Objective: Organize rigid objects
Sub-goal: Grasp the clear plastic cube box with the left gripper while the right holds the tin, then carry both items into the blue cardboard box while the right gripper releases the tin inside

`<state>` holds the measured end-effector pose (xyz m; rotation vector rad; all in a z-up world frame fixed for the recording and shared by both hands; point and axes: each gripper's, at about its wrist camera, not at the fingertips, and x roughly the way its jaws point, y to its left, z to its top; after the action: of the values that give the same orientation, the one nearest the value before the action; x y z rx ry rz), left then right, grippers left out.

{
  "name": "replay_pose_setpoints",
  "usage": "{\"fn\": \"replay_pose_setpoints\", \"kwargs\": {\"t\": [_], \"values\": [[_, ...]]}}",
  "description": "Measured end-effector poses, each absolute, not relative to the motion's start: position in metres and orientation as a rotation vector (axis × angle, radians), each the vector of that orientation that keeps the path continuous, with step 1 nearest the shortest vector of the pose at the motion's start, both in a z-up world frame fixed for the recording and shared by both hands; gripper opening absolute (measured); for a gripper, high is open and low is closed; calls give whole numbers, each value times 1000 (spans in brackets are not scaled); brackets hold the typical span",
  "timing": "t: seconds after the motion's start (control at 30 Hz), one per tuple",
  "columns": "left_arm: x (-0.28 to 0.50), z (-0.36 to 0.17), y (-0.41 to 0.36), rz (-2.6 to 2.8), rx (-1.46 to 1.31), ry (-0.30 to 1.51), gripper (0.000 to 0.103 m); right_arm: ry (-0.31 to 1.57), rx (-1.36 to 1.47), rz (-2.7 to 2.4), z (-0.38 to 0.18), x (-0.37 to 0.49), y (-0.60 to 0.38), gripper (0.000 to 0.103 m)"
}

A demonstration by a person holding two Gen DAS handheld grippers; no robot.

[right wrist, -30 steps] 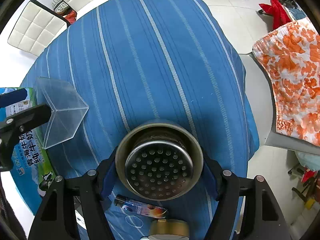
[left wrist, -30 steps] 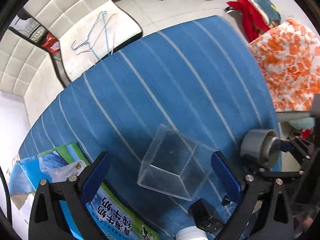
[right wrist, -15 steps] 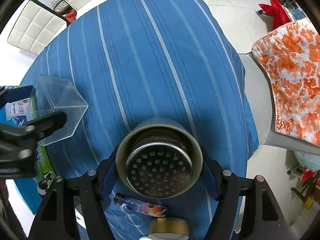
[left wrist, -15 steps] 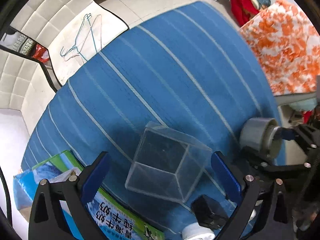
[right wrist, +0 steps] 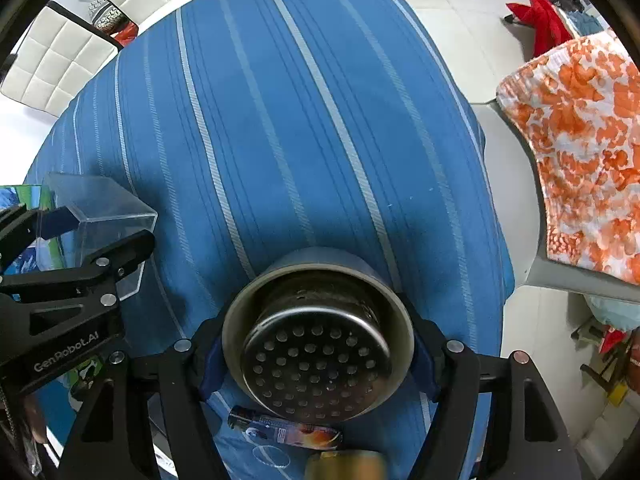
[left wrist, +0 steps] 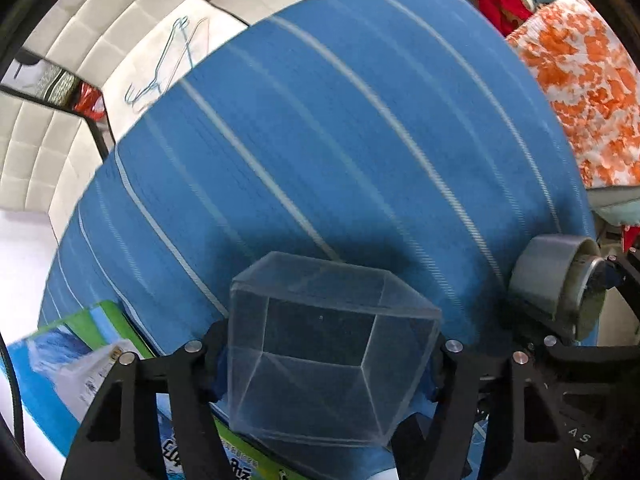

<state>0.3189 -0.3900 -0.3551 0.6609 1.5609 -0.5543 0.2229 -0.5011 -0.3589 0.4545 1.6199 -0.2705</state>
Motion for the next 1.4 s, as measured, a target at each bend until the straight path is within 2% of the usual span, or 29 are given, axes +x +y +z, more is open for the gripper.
{"fn": "replay_pose_setpoints", "kwargs": {"t": [0.27, 0.53, 0.9, 1.4], "values": [[311, -343, -378, -450, 649, 1490, 63, 1589, 389, -285, -353, 218, -497, 74], [292, -304, -367, -384, 560, 1422, 63, 1547, 381, -285, -332, 211, -495, 74], [277, -226, -328, -330, 421, 1305, 63, 1435, 340, -234, -254, 203, -475, 74], [250, -149, -196, -218, 212, 1245, 63, 1316, 255, -52, -144, 211, -327, 74]]}}
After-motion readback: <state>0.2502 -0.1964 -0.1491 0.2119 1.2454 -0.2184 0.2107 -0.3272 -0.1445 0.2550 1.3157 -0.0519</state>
